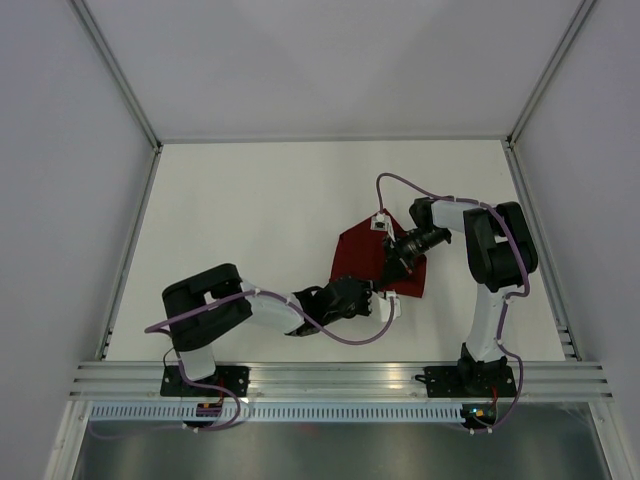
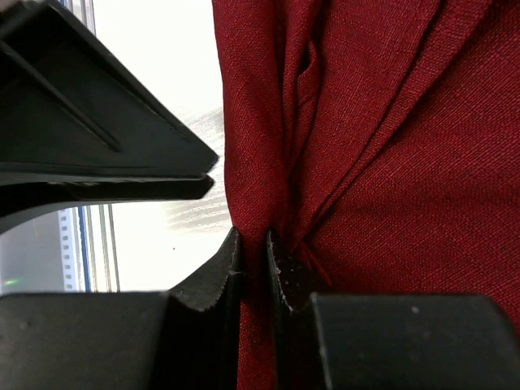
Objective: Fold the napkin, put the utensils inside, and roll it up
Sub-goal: Roll the napkin with the utensil
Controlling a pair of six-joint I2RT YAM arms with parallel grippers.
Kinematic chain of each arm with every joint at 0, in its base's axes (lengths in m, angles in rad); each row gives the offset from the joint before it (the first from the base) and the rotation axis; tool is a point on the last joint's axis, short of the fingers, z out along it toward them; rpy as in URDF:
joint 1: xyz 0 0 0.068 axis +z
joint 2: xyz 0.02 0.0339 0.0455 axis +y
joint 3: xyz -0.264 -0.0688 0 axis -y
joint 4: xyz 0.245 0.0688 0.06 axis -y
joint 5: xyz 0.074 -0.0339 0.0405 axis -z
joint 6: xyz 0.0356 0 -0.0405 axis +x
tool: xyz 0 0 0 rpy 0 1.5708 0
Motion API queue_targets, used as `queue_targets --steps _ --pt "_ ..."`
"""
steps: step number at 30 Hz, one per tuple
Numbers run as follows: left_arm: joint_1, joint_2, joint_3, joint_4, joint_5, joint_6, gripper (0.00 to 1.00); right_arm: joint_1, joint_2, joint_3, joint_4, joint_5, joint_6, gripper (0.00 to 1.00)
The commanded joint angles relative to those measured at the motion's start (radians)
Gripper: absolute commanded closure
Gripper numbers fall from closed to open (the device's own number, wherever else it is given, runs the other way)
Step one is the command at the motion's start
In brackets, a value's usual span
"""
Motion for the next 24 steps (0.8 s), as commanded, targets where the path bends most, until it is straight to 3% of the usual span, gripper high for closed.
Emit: queue_targets --steps 1,9,14,16,19,20,24 --pt "-0.006 0.041 0.031 0.055 0.04 0.074 0.56 -0.006 0.045 -0.006 0.027 0.094 -0.083 1.0" --pt "0.006 0.113 0.06 0.096 0.058 0.1 0.58 -0.007 0.056 0.006 0.017 0.103 -0.089 1.0" --pt "0.017 0.125 0.103 0.018 0.106 0.066 0.81 -0.007 0.055 0.011 0.03 0.119 -0.074 0.99" --pt "0.022 0.131 0.123 -0.04 0.135 0.054 0.87 -0.007 0.047 0.017 0.038 0.134 -0.06 0.91" --pt "0.026 0.136 0.155 -0.124 0.166 0.02 0.95 -0.015 0.013 0.018 0.076 0.154 -0.005 0.67" --pt "0.026 0.139 0.164 -0.147 0.192 0.0 0.98 -0.016 -0.01 0.018 0.113 0.166 0.018 0.54" --pt "0.029 0.147 0.234 -0.253 0.193 -0.064 0.98 -0.029 -0.086 0.023 0.188 0.212 0.136 0.41"
